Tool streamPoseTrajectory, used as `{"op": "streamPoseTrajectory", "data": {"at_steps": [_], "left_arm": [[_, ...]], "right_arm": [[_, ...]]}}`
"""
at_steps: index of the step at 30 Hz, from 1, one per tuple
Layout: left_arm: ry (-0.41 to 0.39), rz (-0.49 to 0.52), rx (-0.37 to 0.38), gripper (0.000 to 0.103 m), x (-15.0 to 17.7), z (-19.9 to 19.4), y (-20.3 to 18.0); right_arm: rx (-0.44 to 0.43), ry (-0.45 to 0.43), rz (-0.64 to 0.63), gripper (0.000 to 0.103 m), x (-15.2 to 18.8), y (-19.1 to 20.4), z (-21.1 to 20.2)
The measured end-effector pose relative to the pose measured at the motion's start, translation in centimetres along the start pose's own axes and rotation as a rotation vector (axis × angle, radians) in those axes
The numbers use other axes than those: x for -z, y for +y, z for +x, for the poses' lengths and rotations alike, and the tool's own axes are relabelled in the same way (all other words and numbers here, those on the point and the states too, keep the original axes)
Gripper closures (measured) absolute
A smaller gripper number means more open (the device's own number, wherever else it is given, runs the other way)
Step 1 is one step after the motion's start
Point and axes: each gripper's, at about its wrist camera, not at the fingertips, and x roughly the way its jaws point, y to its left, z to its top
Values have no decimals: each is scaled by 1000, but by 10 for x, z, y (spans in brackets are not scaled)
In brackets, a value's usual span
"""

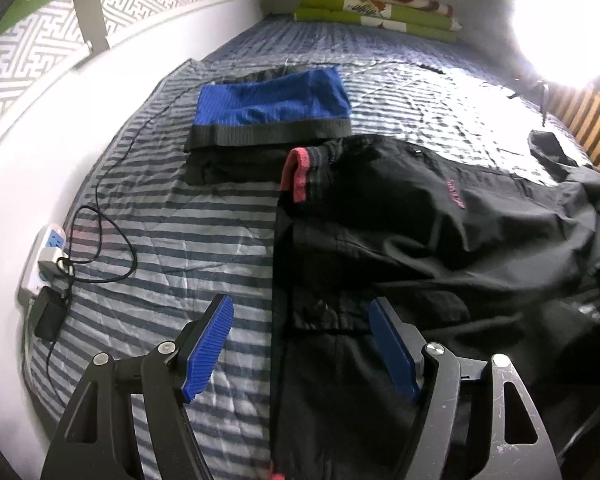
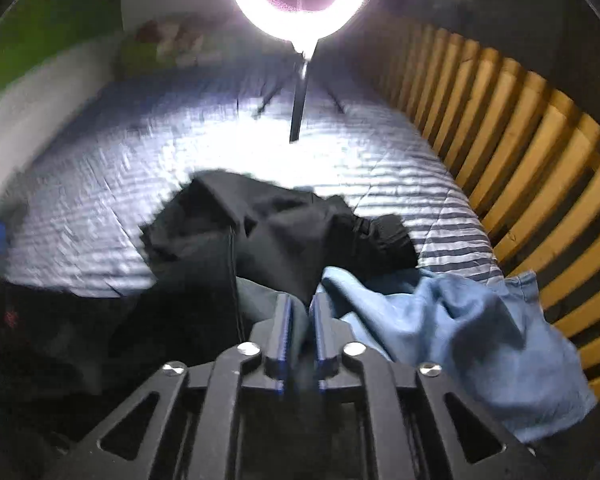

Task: Fold large clothes

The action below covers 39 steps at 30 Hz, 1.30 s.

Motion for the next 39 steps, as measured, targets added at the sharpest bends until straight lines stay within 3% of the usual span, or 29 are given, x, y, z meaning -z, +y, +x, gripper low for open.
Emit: {"op": "streamPoseTrajectory", "data": {"at_steps": [4,8,14,17,19,22,23,24,25,26,30,33,39], "left_arm": [[-21,-22,0,29,28,-30,12],[12,-82,31,29,68,-42,30],[72,-113,52,29,127,-45,32],[72,-108,57,29,138,-49,27],[71,-113,58,29,140,-50,25],[94,-126,83,29,144,-44,26],[106,-131,88,29,146,-41,26],[116,-132,90,28,149,-38,24],[127,-130,90,28,151,-35,23],[134,-124,86,28,154,-32,21],[149,-110,78,28,164,-27,16],[155,-108,88,28,168,-25,14],[149,-92,95,28,178,-29,12]], "right_arm": [[-115,-9,20,81,33,-17,-53],[-170,-4,29,67,95,-39,-100],[-240,123,55,66,191,-53,-102],[-340,177,107,60,220,-54,-93],[-365,213,108,59,228,-48,-84],[-335,246,34,57,235,-32,-75],[-326,255,17,63,236,-27,-73],[-336,253,14,76,238,-24,-77],[-360,247,16,98,239,-22,-81],[-395,220,23,98,238,-20,-91],[-378,4,51,99,224,-27,-150],[-292,-110,92,97,214,-36,-180],[-173,51,61,87,223,-35,-145]]}}
